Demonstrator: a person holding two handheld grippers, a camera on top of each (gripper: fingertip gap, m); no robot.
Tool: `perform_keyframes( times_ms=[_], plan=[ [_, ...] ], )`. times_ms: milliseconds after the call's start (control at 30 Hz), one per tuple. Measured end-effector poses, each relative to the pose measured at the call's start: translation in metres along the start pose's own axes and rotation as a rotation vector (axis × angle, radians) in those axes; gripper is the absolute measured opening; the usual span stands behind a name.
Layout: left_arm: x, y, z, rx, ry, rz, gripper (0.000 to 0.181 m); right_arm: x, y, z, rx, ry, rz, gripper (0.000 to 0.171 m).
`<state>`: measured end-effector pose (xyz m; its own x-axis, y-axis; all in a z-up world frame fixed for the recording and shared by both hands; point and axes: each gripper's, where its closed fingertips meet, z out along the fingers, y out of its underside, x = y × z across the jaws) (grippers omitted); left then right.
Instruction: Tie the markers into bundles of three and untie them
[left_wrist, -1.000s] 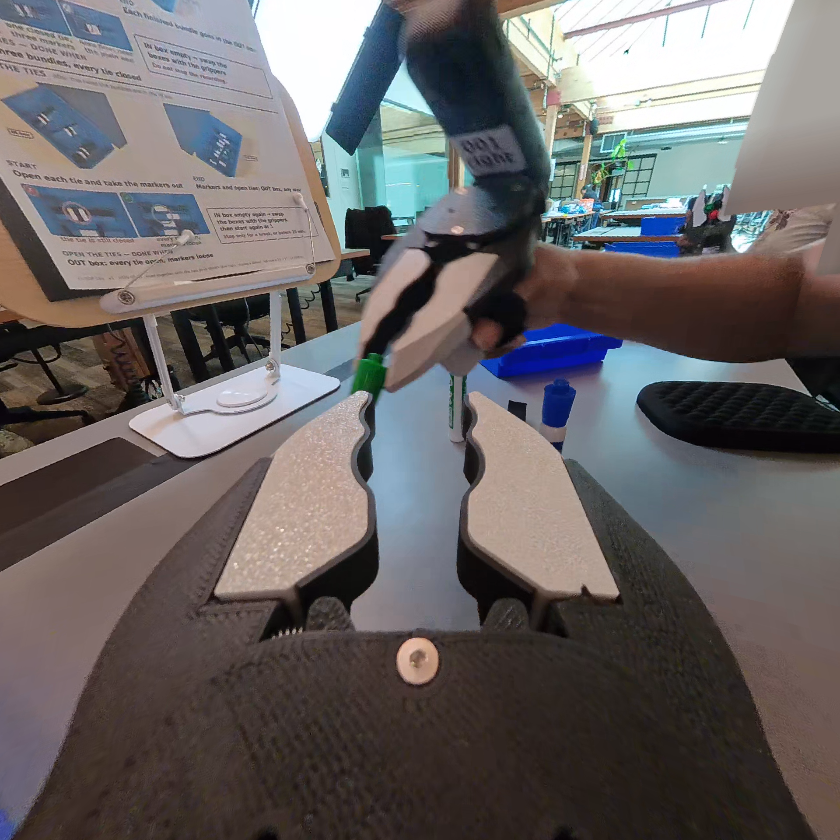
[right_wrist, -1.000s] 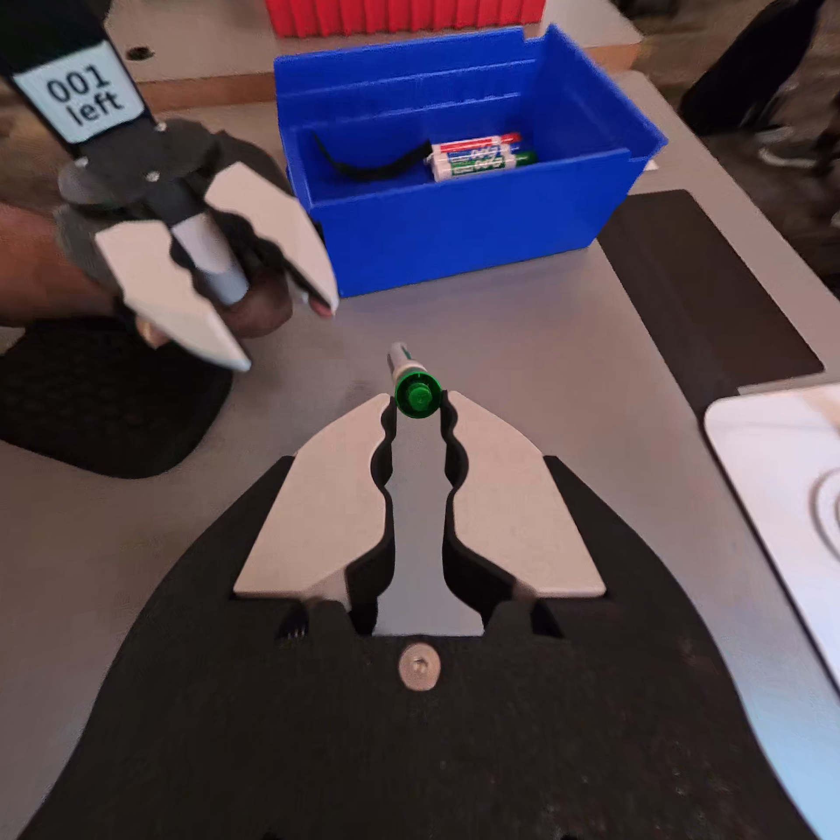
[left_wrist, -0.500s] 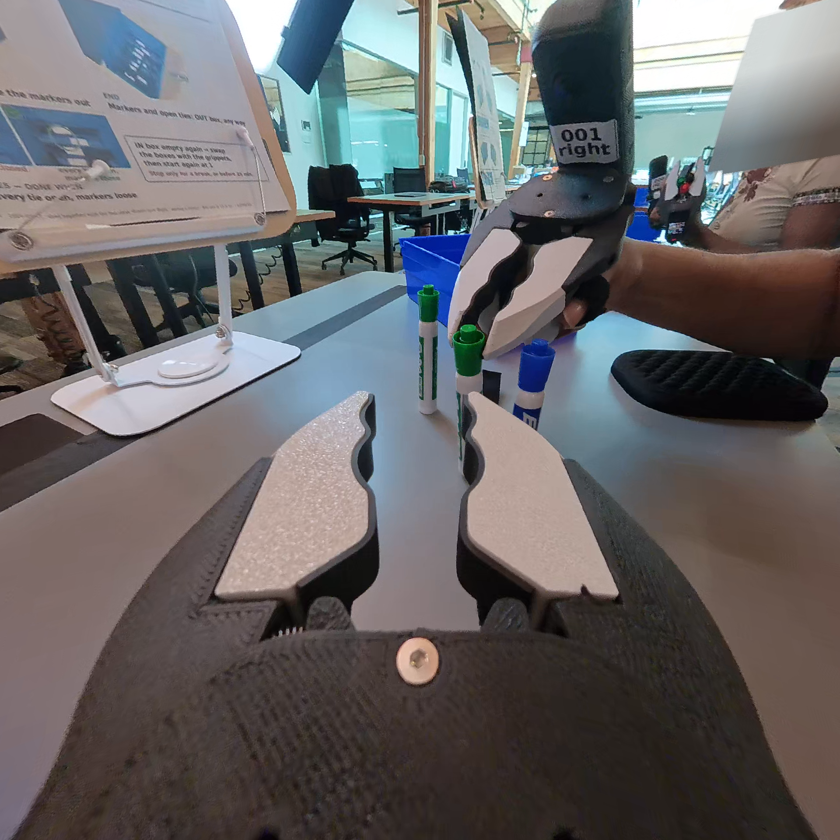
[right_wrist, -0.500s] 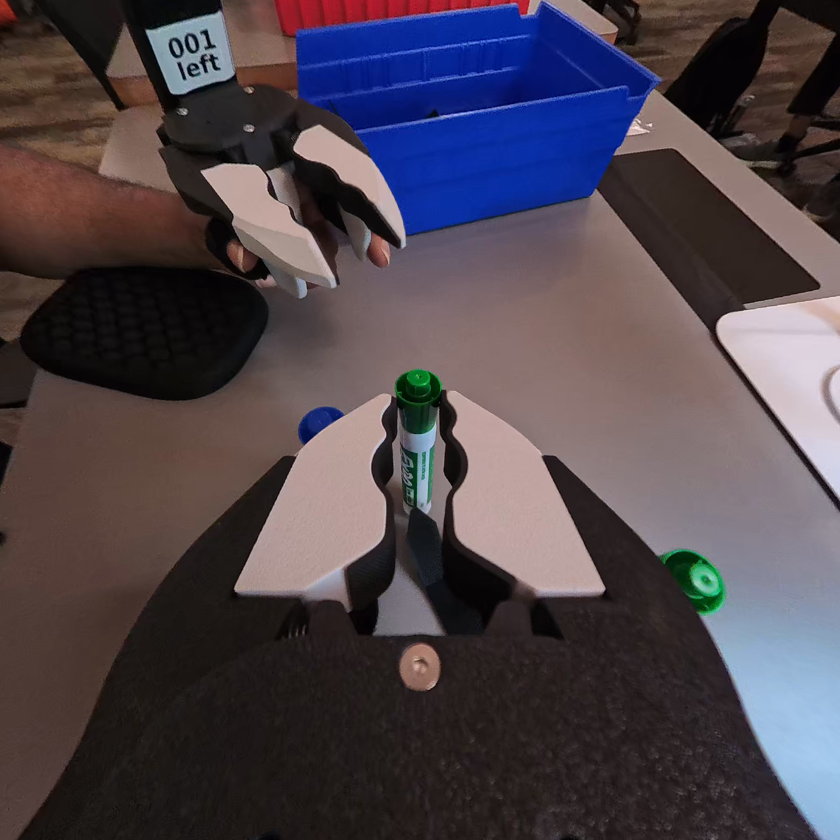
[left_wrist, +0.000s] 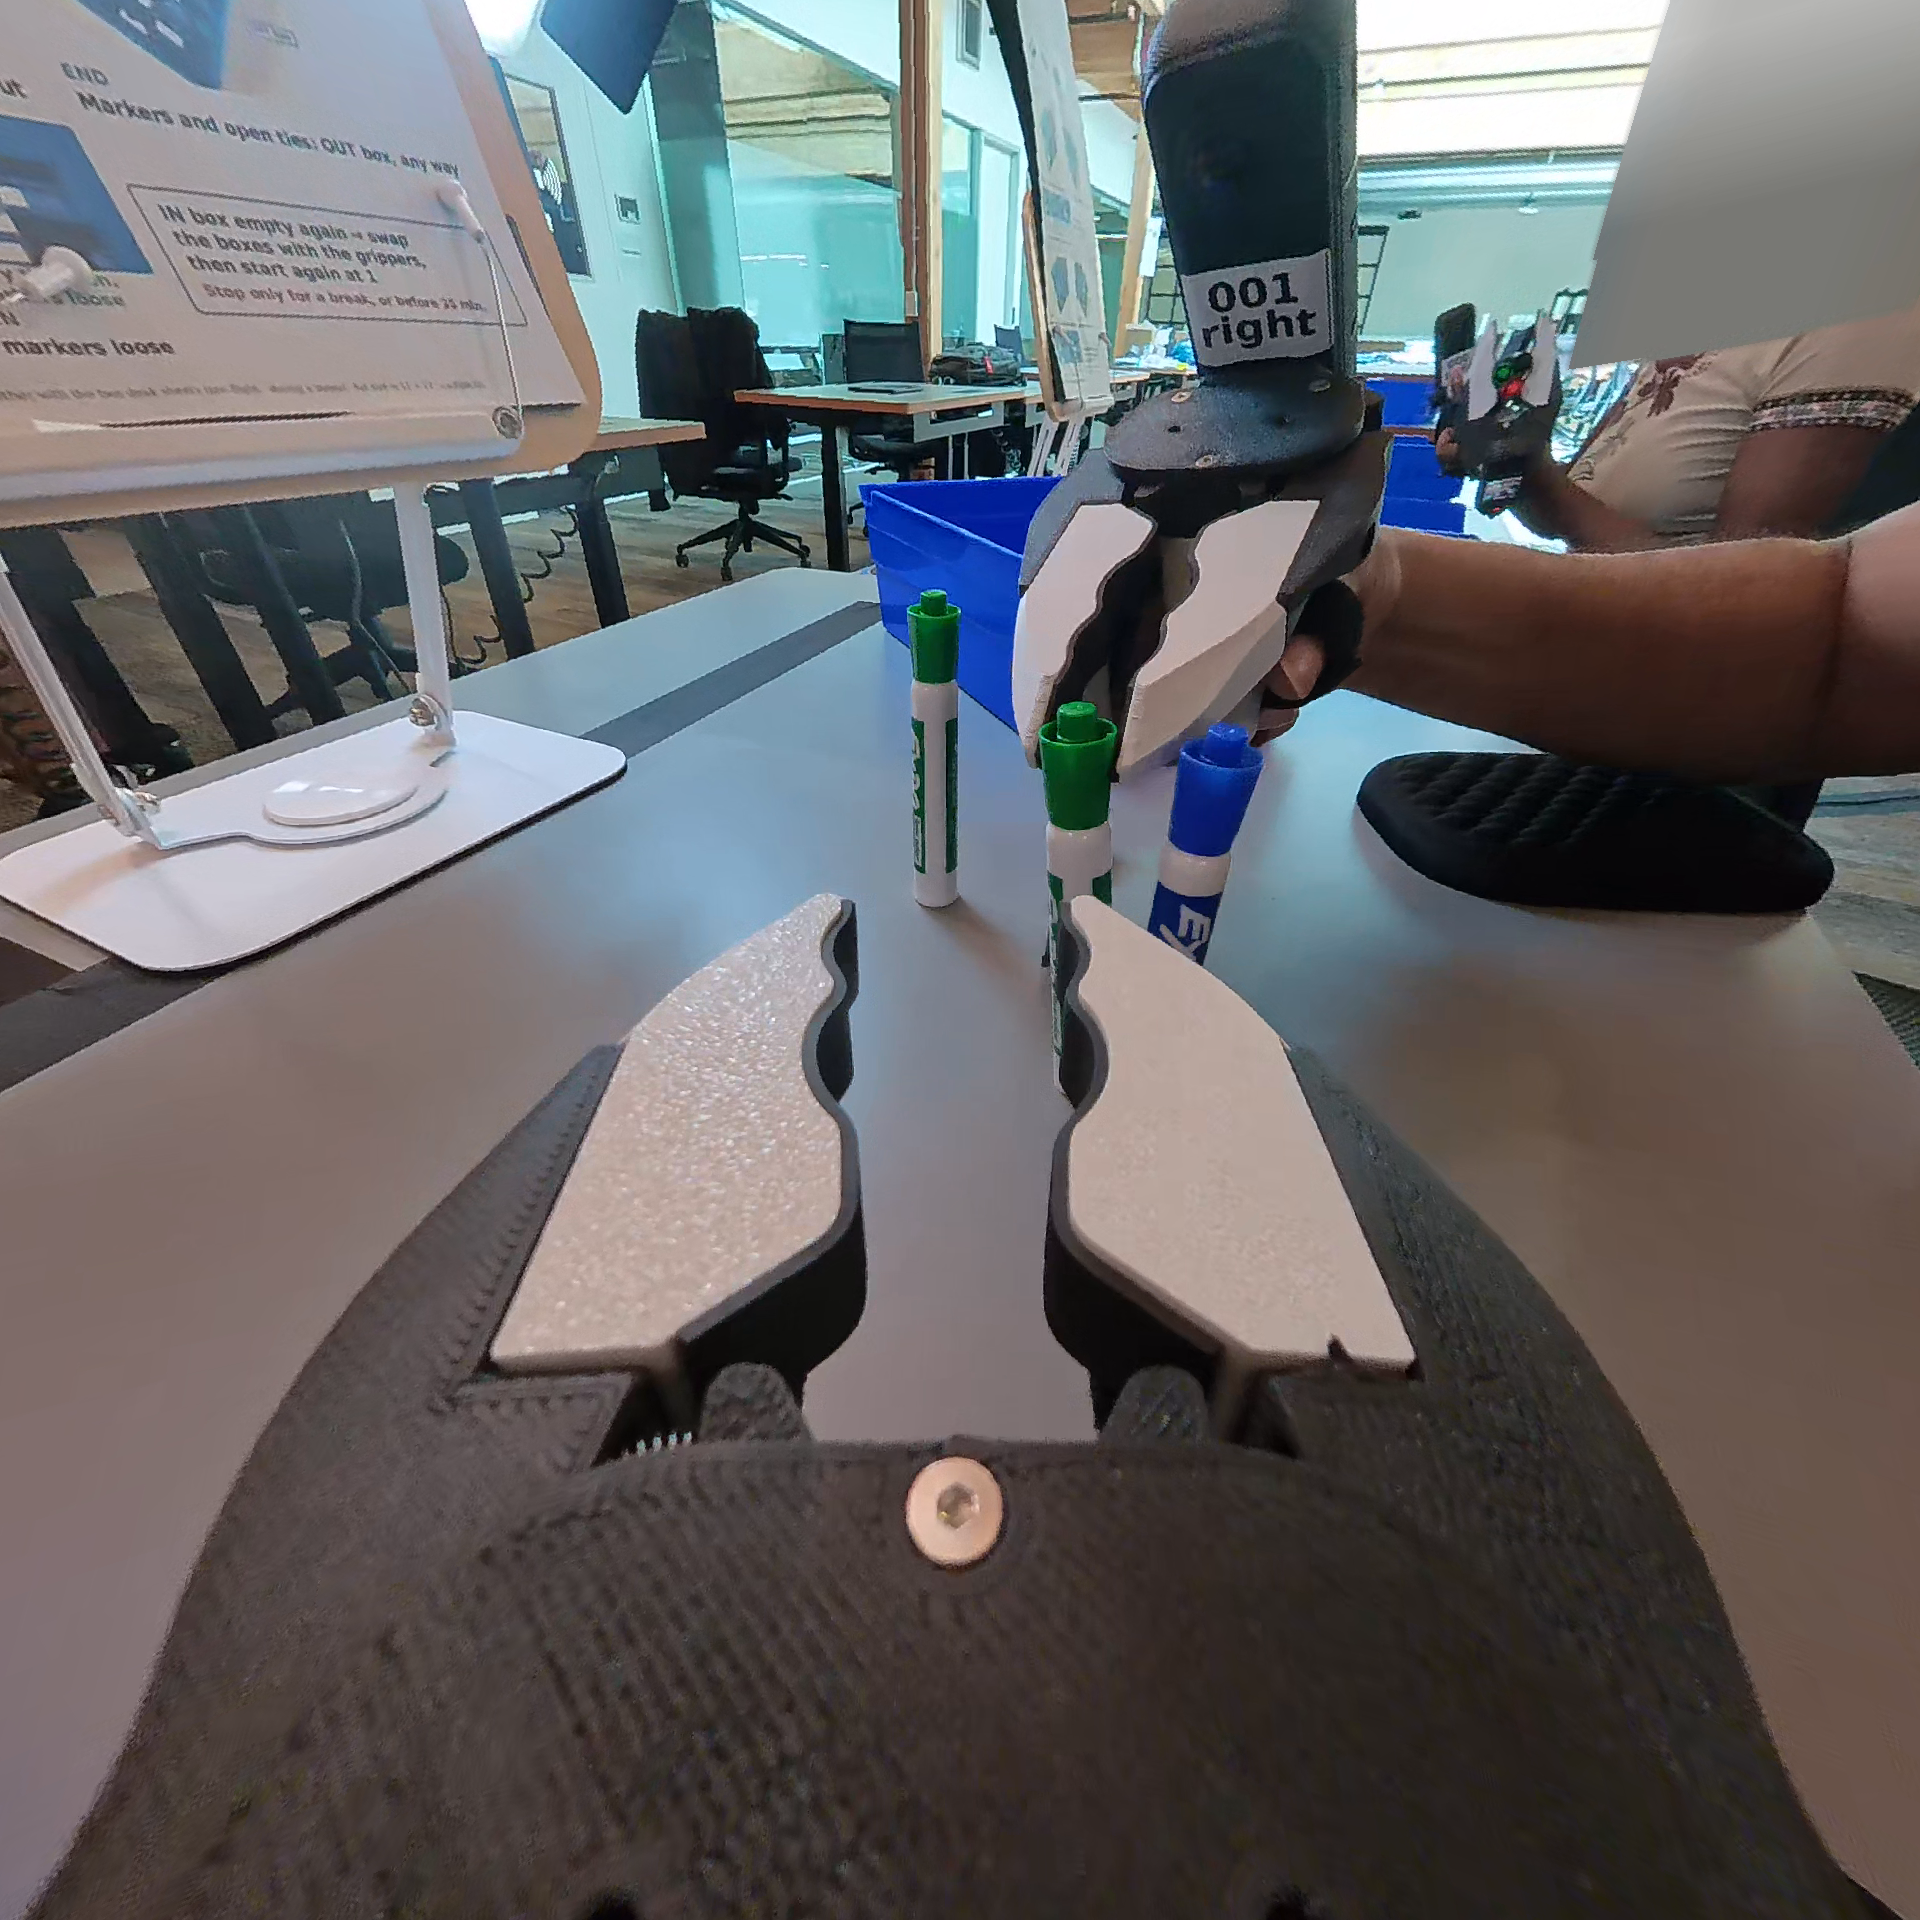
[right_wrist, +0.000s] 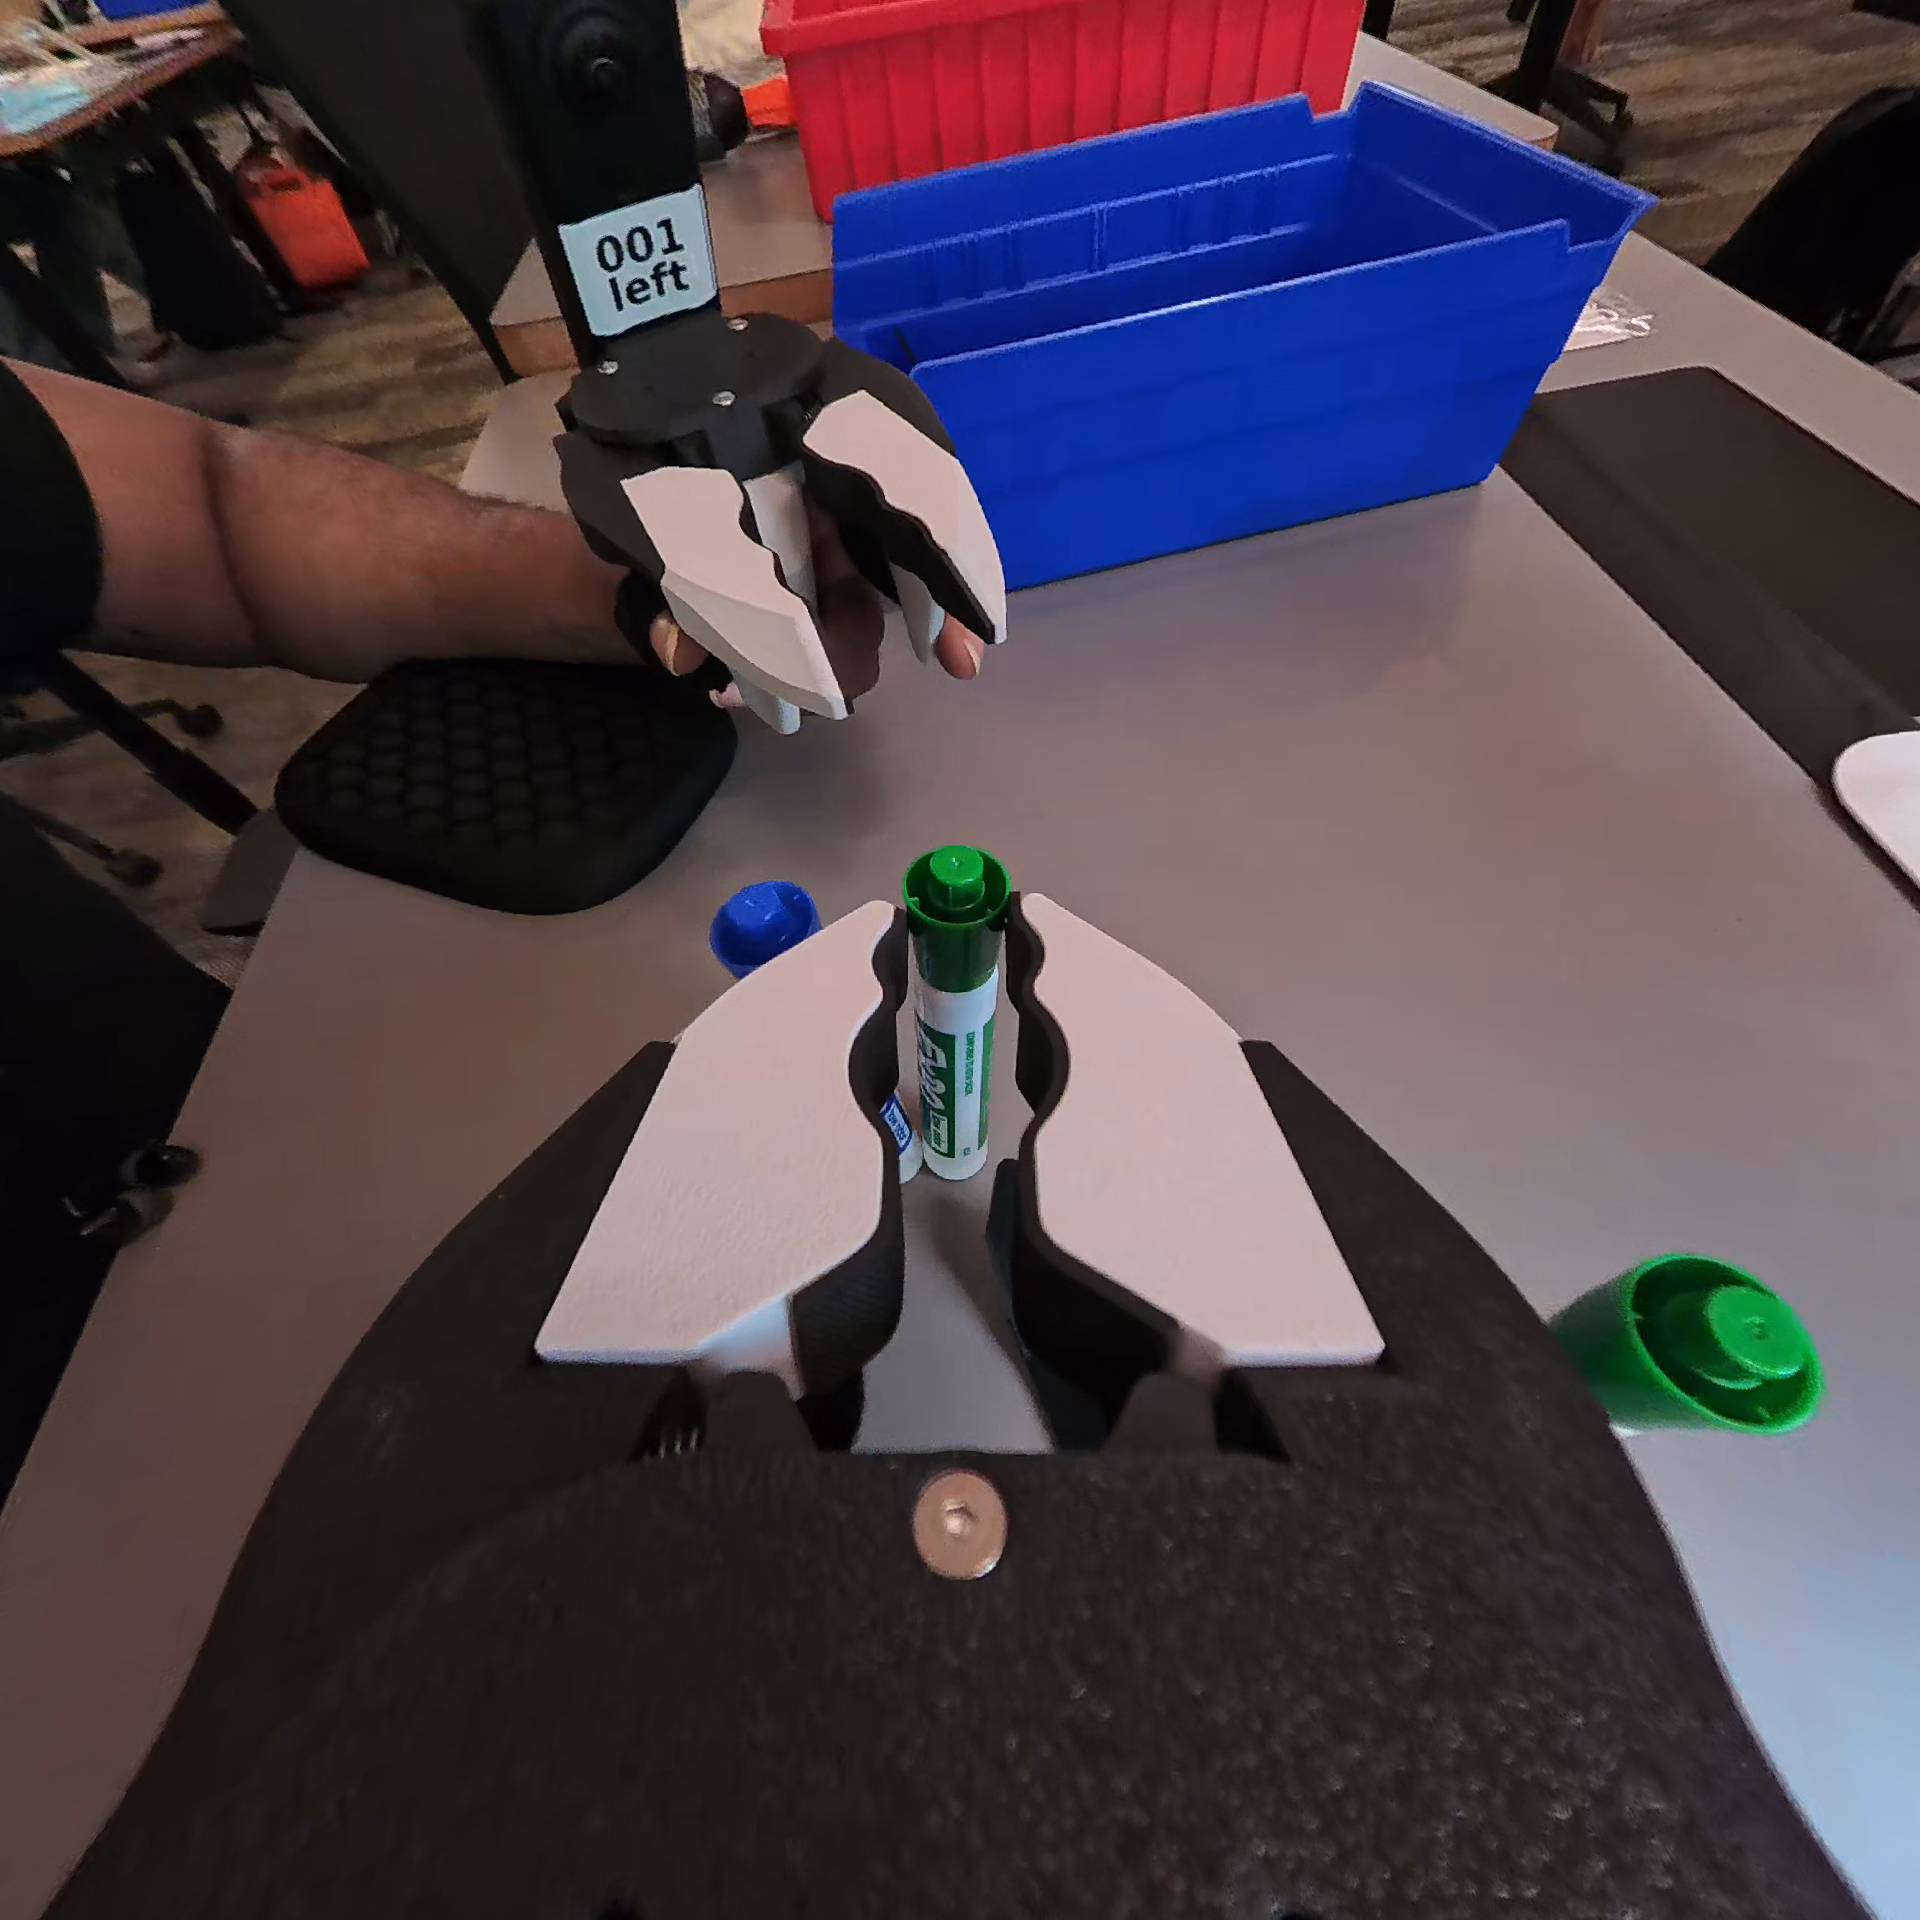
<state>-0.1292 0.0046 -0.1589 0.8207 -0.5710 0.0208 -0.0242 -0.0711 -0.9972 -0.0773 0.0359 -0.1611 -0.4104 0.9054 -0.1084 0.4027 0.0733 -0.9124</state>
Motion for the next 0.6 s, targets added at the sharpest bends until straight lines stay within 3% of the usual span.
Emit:
perform_keyframes(
  times_ms=[267, 600],
  plan=[
    [0.008, 0.002, 0.003, -0.019, 0.036, -0.003, 0.039, -0.003, -0.002, -0.003, 0.016, -0.032, -0.019, 0.020],
    [0.033, 0.008, 0.019, -0.069, 0.161, 0.011, 0.057, -0.005, -0.011, -0.020, 0.097, -0.063, 0.016, 0.025]
  ],
)
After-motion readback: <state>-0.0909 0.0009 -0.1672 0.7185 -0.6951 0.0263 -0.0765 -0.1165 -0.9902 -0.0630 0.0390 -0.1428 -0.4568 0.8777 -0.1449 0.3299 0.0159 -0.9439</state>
